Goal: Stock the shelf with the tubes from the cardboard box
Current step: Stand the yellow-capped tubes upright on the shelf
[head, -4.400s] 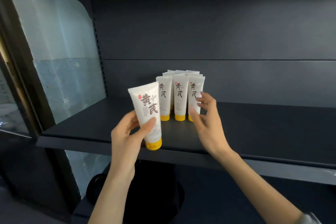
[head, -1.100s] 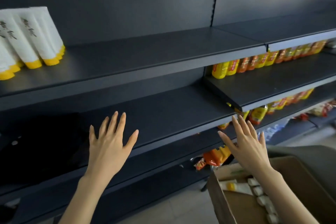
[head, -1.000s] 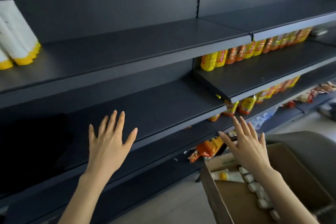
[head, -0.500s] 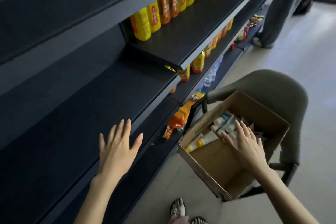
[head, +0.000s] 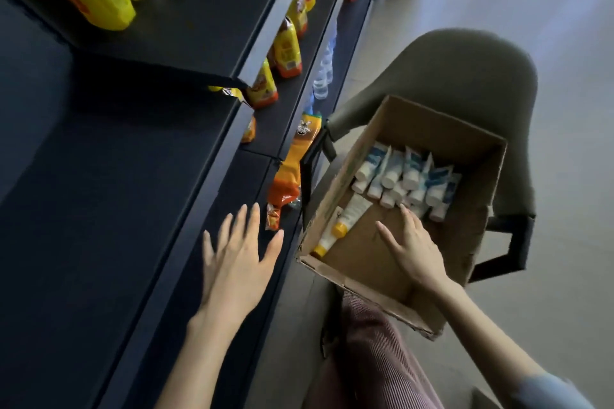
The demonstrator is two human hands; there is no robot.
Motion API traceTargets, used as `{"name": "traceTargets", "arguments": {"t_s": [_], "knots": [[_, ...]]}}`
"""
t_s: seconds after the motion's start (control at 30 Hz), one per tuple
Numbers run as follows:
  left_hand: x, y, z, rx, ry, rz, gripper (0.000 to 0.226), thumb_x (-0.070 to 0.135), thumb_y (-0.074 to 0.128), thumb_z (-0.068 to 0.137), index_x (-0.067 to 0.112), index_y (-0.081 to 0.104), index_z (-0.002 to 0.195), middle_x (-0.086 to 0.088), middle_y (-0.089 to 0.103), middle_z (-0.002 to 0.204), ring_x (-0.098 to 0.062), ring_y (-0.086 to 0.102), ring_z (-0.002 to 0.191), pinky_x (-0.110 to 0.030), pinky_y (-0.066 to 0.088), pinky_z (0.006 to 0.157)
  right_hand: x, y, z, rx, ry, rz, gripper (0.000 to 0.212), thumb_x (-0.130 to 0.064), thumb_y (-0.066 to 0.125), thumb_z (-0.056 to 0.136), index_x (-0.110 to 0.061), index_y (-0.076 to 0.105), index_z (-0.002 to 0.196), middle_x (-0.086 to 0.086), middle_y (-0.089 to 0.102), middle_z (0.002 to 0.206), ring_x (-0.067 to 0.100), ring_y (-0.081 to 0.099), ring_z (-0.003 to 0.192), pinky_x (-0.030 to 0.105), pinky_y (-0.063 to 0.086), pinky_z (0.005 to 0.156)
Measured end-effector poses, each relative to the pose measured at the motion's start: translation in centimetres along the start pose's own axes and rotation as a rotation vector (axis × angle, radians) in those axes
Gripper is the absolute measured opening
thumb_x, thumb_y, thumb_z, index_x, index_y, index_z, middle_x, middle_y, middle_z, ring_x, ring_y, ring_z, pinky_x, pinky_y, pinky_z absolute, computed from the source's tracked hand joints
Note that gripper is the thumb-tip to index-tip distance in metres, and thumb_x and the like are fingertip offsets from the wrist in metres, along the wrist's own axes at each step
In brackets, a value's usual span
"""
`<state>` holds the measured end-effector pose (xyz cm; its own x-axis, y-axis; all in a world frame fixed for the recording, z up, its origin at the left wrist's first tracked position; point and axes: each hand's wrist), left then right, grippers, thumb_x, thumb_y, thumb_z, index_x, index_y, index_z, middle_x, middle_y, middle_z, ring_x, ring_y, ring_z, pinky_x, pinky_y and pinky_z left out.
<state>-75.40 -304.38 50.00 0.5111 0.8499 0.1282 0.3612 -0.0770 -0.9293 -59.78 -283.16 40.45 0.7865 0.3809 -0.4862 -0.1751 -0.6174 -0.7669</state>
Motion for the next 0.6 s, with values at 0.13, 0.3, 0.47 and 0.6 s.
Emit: {"name": "traceTargets", "arguments": {"t_s": [0.13, 0.3, 0.47, 0.6], "knots": [[1.3, 1.8, 3.4, -0.021, 0.044, -0.003, 0.081, 0.068, 0.001, 0.082, 0.026, 0.000, 0.151, 0.004, 0.008, 0.160, -0.015, 0.004, 0.147, -0.045, 0.002, 0.117, 0.9, 3.3, 3.2, -0.055, 0.072, 0.065, 0.076, -0.056, 0.040, 0.093, -0.014, 0.016, 0.151, 0.008, 0.024, 0.156, 0.026, 0.030, 0.140, 0.041, 0.034, 0.106], [2.3, 4.3, 6.1, -0.088, 0.092, 0.004, 0.084, 0.068, -0.001, 0.079, 0.026, 0.001, 0.152, 0.005, 0.008, 0.160, -0.015, 0.003, 0.147, -0.045, 0.001, 0.117, 0.9, 8.0, 7.2, -0.166, 0.147, 0.262, 0.068, -0.040, 0.047, 0.097, -0.011, 0.017, 0.150, 0.019, 0.029, 0.151, 0.031, 0.031, 0.138, 0.036, 0.030, 0.107], [2.3, 5.6, 7.8, -0.087, 0.085, -0.045, 0.083, 0.067, 0.002, 0.080, 0.026, 0.005, 0.152, 0.005, 0.013, 0.159, -0.015, 0.006, 0.147, -0.044, 0.003, 0.117, 0.2, 12.2, 10.7, -0.288, 0.200, 0.284, 0.065, -0.033, 0.043, 0.099, -0.010, 0.012, 0.151, 0.021, 0.023, 0.153, 0.037, 0.035, 0.133, 0.034, 0.032, 0.102], [2.0, 6.3, 8.4, -0.088, 0.080, -0.077, 0.082, 0.068, 0.004, 0.081, 0.027, 0.007, 0.152, 0.006, 0.016, 0.159, -0.015, 0.009, 0.146, -0.043, 0.005, 0.117, -0.6, 14.2, 13.3, -0.286, 0.304, 0.287, 0.072, -0.040, 0.047, 0.096, -0.011, 0.011, 0.152, 0.026, 0.008, 0.154, 0.042, 0.036, 0.132, 0.037, 0.038, 0.101]]}}
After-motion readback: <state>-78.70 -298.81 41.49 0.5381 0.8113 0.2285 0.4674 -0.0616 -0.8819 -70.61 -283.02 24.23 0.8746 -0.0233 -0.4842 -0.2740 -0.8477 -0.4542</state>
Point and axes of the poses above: each hand's wrist, its own z-axis towards the middle knuckle, its own y-axis out of the palm, x = y × z
